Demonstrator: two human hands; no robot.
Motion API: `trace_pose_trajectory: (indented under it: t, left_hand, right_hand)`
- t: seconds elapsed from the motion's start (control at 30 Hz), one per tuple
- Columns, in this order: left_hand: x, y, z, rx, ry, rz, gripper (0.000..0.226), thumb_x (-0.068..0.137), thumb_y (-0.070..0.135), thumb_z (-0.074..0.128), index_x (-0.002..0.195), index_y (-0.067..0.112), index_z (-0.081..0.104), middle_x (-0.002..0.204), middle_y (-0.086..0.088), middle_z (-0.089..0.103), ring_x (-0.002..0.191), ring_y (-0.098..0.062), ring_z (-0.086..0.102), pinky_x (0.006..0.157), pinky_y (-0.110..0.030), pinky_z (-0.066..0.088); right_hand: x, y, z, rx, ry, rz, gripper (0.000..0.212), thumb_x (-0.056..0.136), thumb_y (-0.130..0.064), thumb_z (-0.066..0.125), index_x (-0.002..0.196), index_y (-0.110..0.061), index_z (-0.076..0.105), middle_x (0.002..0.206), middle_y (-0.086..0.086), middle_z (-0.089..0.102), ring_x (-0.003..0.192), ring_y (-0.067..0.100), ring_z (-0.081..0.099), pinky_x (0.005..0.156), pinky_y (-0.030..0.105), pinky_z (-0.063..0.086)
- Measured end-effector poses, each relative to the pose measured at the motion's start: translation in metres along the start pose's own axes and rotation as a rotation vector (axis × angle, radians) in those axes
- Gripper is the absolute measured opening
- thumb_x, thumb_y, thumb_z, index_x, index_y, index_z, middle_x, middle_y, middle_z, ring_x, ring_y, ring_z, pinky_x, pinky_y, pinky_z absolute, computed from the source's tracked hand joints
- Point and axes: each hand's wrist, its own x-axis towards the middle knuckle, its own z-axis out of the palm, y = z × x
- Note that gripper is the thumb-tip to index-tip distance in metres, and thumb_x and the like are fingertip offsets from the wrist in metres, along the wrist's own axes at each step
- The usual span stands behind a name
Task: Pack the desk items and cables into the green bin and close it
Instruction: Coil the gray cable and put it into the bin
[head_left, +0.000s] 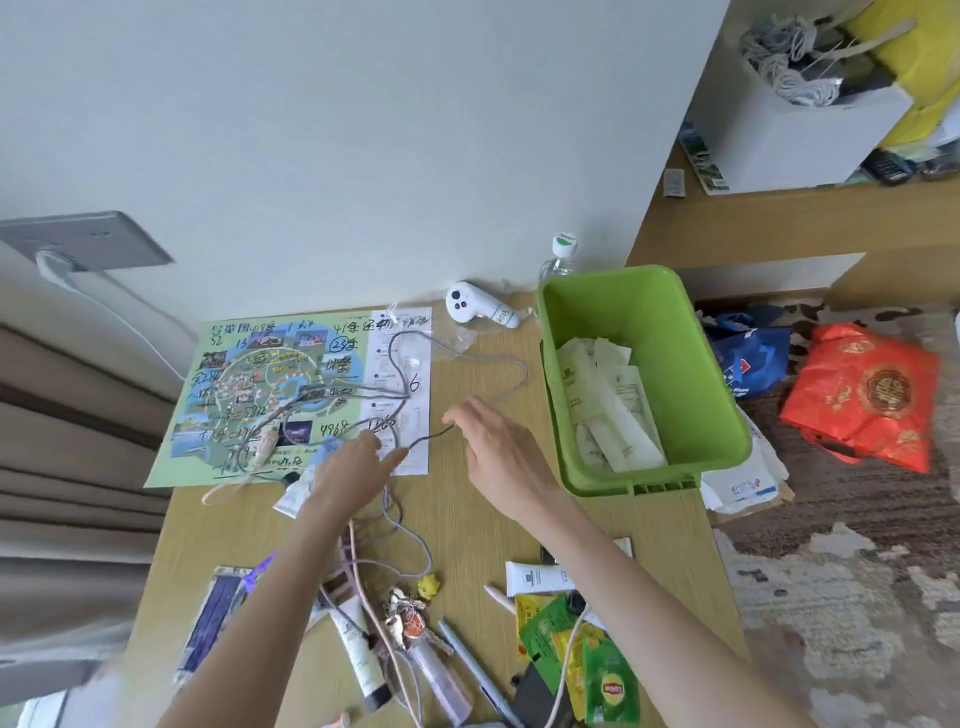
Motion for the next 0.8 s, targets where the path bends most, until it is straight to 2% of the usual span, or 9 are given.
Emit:
trace_pose_trajectory:
  t: [0.1, 0.23, 0.33, 0.4, 0.43, 0.53, 0.6, 0.7, 0.8]
  left_hand:
    - [-0.004, -0.016, 0.018, -0.081, -0.121, -0.004, 0.048, 0.097, 0.053, 0.045, 0.117, 0.01, 0.056, 0.116, -0.008, 0.066, 0.107, -0.026, 0.061, 0.092, -0.041, 0.048]
    - [-0.014, -0.019, 0.028, -0.12, -0.12, 0.054, 0.026, 0.098, 0.039, 0.047, 0.101, 0.015, 0.058, 0.103, -0.007, 0.067, 0.098, -0.027, 0.063, 0.086, -0.039, 0.051]
    - [-0.02, -0.02, 0.033, -0.084, -0.038, 0.091, 0.024, 0.101, 0.028, 0.041, 0.102, 0.01, 0.057, 0.1, -0.012, 0.061, 0.094, -0.032, 0.062, 0.079, -0.041, 0.049]
    - [-0.022, -0.019, 0.038, -0.17, -0.031, 0.095, 0.024, 0.103, 0.023, 0.038, 0.106, 0.006, 0.055, 0.097, -0.013, 0.053, 0.089, -0.034, 0.06, 0.075, -0.04, 0.046]
    - [-0.023, -0.018, 0.039, -0.267, -0.036, 0.068, 0.022, 0.103, 0.021, 0.039, 0.107, 0.004, 0.054, 0.097, -0.014, 0.053, 0.087, -0.033, 0.061, 0.073, -0.038, 0.046]
    - [-0.024, -0.019, 0.039, -0.841, -0.157, -0.175, 0.015, 0.099, 0.015, 0.051, 0.109, 0.004, 0.049, 0.093, -0.013, 0.062, 0.076, -0.027, 0.069, 0.072, -0.041, 0.057]
    - [-0.024, -0.023, 0.036, -1.096, -0.201, -0.25, 0.025, 0.094, 0.008, 0.06, 0.112, 0.0, 0.046, 0.085, -0.015, 0.064, 0.065, -0.022, 0.066, 0.072, -0.037, 0.058]
    - [-0.023, -0.026, 0.025, -1.018, -0.102, -0.251, 0.029, 0.086, 0.011, 0.07, 0.108, 0.004, 0.052, 0.076, -0.007, 0.059, 0.054, -0.015, 0.056, 0.056, -0.03, 0.05]
    - [-0.023, -0.027, 0.009, -0.854, -0.048, -0.133, 0.012, 0.085, 0.019, 0.071, 0.092, 0.013, 0.063, 0.064, 0.0, 0.053, 0.05, -0.013, 0.046, 0.048, -0.023, 0.038]
  right_hand:
    - [-0.005, 0.003, 0.028, -0.001, -0.149, 0.026, 0.038, 0.086, 0.012, 0.05, 0.119, -0.007, 0.053, 0.115, 0.005, 0.057, 0.086, 0.021, 0.06, 0.065, 0.034, 0.051]
    - [-0.006, 0.007, 0.052, -0.06, -0.259, 0.06, 0.05, 0.085, 0.01, 0.054, 0.13, -0.012, 0.045, 0.126, 0.005, 0.048, 0.087, 0.02, 0.057, 0.063, 0.033, 0.052]
    - [0.001, 0.007, 0.064, -0.149, -0.252, 0.024, 0.069, 0.082, 0.01, 0.058, 0.141, -0.015, 0.034, 0.142, 0.006, 0.035, 0.115, 0.024, 0.049, 0.079, 0.032, 0.052]
    - [0.011, 0.005, 0.069, -0.188, -0.288, -0.034, 0.077, 0.081, 0.01, 0.058, 0.147, -0.017, 0.028, 0.154, 0.004, 0.025, 0.131, 0.024, 0.036, 0.092, 0.035, 0.048]
    - [0.017, 0.004, 0.071, -0.196, -0.32, -0.056, 0.079, 0.081, 0.011, 0.057, 0.148, -0.019, 0.027, 0.156, 0.002, 0.023, 0.134, 0.023, 0.031, 0.092, 0.034, 0.047]
    - [0.029, 0.0, 0.08, -0.157, -0.397, -0.08, 0.072, 0.084, 0.011, 0.052, 0.146, -0.019, 0.033, 0.147, 0.001, 0.039, 0.13, 0.022, 0.036, 0.091, 0.038, 0.046]
    - [0.031, -0.001, 0.086, -0.155, -0.396, -0.087, 0.058, 0.088, 0.005, 0.053, 0.14, -0.018, 0.041, 0.131, 0.003, 0.055, 0.118, 0.022, 0.045, 0.089, 0.037, 0.044]
    - [0.035, 0.0, 0.086, -0.048, -0.339, -0.032, 0.029, 0.096, -0.011, 0.054, 0.125, -0.015, 0.057, 0.113, 0.005, 0.067, 0.106, 0.023, 0.055, 0.083, 0.038, 0.044]
    - [0.042, -0.001, 0.078, 0.051, -0.265, 0.0, 0.022, 0.098, -0.021, 0.054, 0.113, -0.013, 0.067, 0.105, 0.005, 0.07, 0.1, 0.022, 0.059, 0.082, 0.037, 0.046]
